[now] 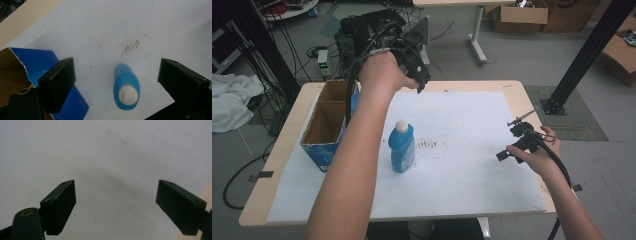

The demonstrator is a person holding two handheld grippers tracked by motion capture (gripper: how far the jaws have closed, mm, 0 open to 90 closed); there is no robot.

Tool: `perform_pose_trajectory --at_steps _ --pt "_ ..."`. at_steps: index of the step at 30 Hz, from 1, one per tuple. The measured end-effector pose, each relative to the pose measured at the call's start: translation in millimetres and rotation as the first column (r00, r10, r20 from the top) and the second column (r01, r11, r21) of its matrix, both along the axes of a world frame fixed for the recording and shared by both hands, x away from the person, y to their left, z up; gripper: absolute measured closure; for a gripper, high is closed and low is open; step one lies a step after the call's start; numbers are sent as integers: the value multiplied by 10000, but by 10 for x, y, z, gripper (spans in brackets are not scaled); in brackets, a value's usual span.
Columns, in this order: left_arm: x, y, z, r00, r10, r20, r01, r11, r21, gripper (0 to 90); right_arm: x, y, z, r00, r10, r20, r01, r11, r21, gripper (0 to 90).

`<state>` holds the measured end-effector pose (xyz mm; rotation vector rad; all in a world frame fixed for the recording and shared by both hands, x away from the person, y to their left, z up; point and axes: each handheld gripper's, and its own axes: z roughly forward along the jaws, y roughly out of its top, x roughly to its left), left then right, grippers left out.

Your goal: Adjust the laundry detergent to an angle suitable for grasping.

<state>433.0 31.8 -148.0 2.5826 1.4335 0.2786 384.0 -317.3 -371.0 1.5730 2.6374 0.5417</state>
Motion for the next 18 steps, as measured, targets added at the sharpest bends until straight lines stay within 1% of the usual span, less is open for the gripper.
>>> perform_pose_trajectory --at_steps 2,4,6,8,10,11,13,17,18 --pt "-10 10 -20 10000 46 -18 -46 10000 17 154 -2 9 9 10000 1 27 -1 10000 13 166" --pt "-43 30 -72 10000 26 -66 -26 10000 39 154 -4 21 19 10000 10 34 -10 10000 12 166" --pt "-79 34 -116 9998 -123 -134 124 9999 70 153 -7 33 26 10000 31 50 -31 10000 19 166" --pt "-108 33 -156 9997 -200 -131 203 9996 198 154 -7 43 27 10000 70 20 -70 10000 14 166" --pt "-122 36 -177 9996 -221 -174 223 9996 142 154 -8 48 27 10000 62 16 -62 10000 7 166" --pt "-145 42 -223 9994 -282 -221 284 9996 62 153 -6 56 28 9999 109 49 -109 9999 18 166" --pt "-169 39 -278 9990 -316 -329 319 9994 113 154 -6 63 27 9999 102 59 -102 9999 28 166" --pt "-209 44 -350 9986 -378 -378 381 9993 66 154 -5 81 28 9999 159 47 -159 9999 -24 166" --pt "-222 45 -373 9985 -369 -392 373 9993 82 154 -7 90 29 10000 73 43 -73 10000 29 166"
